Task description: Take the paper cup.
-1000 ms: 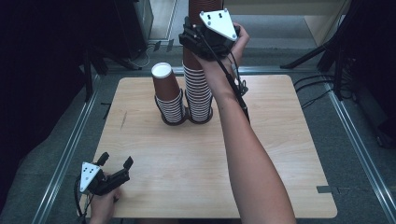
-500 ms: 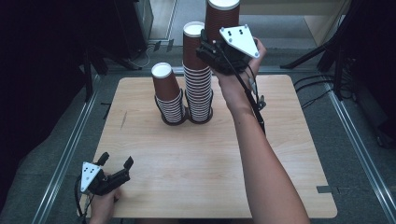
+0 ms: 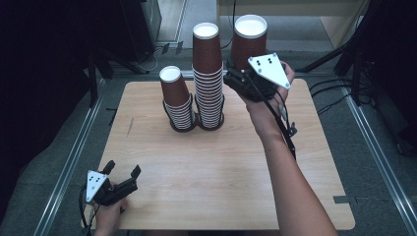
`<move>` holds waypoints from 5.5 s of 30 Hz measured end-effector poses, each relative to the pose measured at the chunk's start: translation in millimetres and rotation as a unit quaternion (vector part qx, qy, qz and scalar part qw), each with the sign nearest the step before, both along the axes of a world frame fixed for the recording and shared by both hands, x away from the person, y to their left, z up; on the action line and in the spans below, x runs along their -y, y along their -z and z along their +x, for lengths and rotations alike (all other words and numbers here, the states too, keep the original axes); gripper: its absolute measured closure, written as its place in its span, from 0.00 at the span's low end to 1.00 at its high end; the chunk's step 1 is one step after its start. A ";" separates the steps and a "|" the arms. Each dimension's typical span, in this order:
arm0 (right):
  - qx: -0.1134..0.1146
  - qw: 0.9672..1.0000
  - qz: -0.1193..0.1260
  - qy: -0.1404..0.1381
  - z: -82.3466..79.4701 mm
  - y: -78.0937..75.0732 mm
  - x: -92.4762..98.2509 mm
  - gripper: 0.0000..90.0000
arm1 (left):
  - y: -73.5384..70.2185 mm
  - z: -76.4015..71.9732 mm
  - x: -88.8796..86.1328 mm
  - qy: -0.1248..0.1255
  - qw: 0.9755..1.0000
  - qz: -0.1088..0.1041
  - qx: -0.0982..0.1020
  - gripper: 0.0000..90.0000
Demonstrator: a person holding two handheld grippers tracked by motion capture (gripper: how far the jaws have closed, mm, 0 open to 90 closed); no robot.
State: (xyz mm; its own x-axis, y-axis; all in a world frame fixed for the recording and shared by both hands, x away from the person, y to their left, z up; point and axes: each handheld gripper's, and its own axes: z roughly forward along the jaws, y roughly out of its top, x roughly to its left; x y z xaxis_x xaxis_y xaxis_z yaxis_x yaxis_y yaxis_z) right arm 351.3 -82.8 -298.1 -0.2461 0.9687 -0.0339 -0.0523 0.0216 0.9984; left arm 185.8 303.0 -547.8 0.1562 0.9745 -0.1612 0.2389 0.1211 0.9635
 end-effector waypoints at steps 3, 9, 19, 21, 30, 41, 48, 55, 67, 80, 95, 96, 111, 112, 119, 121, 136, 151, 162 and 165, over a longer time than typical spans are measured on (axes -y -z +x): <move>0.001 1.000 -0.004 0.001 -4.8 7.8 8.2 0.14 | 0.1 0.1 0.2 0.000 1.000 0.001 0.001 0.03; -0.007 1.000 -0.008 0.002 -14.7 28.0 21.5 0.14 | 0.1 0.2 0.7 0.000 1.000 0.004 0.000 0.03; -0.022 0.999 -0.014 -0.018 -40.2 67.8 24.7 0.14 | 0.2 0.5 1.1 -0.002 1.000 0.007 0.000 0.03; -0.023 0.999 -0.028 -0.014 -43.2 74.7 25.5 0.14 | 0.2 0.4 1.2 -0.002 1.000 0.009 -0.001 0.03; -0.023 0.999 -0.023 -0.011 -63.3 96.3 38.2 0.14 | 0.1 0.8 3.2 -0.004 1.000 0.017 -0.002 0.02; -0.033 0.999 -0.024 0.001 -81.9 126.5 62.7 0.14 | -0.2 1.0 6.8 -0.013 0.999 0.035 -0.007 0.02; -0.032 0.999 -0.036 -0.004 -91.5 137.0 74.4 0.14 | -1.5 0.4 6.4 -0.024 0.999 0.033 -0.011 0.02; -0.034 0.998 -0.050 -0.015 -96.4 152.7 78.1 0.14 | -3.7 1.5 6.7 -0.027 0.999 0.033 -0.016 0.02; -0.030 0.997 -0.068 -0.018 -90.9 159.6 81.1 0.14 | -10.8 7.5 22.1 -0.004 0.999 0.039 -0.018 0.02; -0.032 0.993 -0.113 -0.018 -89.0 171.1 82.4 0.14 | -26.6 19.3 57.7 0.053 0.998 0.044 -0.001 0.03; -0.031 0.989 -0.140 -0.021 -87.1 181.3 75.7 0.14 | -44.7 33.6 97.0 0.113 0.992 0.048 0.016 0.03; -0.030 0.989 -0.141 -0.020 -86.8 181.8 75.7 0.14 | -46.0 34.3 99.2 0.116 0.992 0.049 0.018 0.03; -0.016 0.982 -0.181 -0.042 -89.6 188.6 64.5 0.13 | -62.4 44.3 127.2 0.154 0.987 0.049 0.019 0.02; -0.016 0.982 -0.183 -0.043 -89.8 189.2 63.7 0.13 | -64.5 45.4 130.8 0.158 0.986 0.053 0.019 0.03; -0.010 0.976 -0.211 -0.053 -90.2 195.4 58.2 0.13 | -69.0 47.4 142.7 0.181 0.982 0.057 0.022 0.02; -0.009 0.973 -0.221 -0.060 -90.6 198.2 55.5 0.13 | -69.8 47.7 145.2 0.188 0.980 0.056 0.022 0.02; 0.025 0.952 -0.295 -0.076 -96.3 208.9 40.9 0.13 | -78.5 49.7 168.3 0.255 0.965 0.049 0.028 0.02; 0.066 0.928 -0.354 -0.092 -102.9 215.9 33.0 0.13 | -84.2 48.4 184.5 0.302 0.952 0.051 0.029 0.02; 0.084 0.913 -0.384 -0.107 -106.1 219.6 28.3 0.13 | -85.0 48.4 193.8 0.312 0.948 0.057 0.024 0.02; 0.087 0.912 -0.385 -0.109 -106.7 220.3 27.2 0.13 | -85.2 48.9 195.7 0.314 0.947 0.058 0.021 0.03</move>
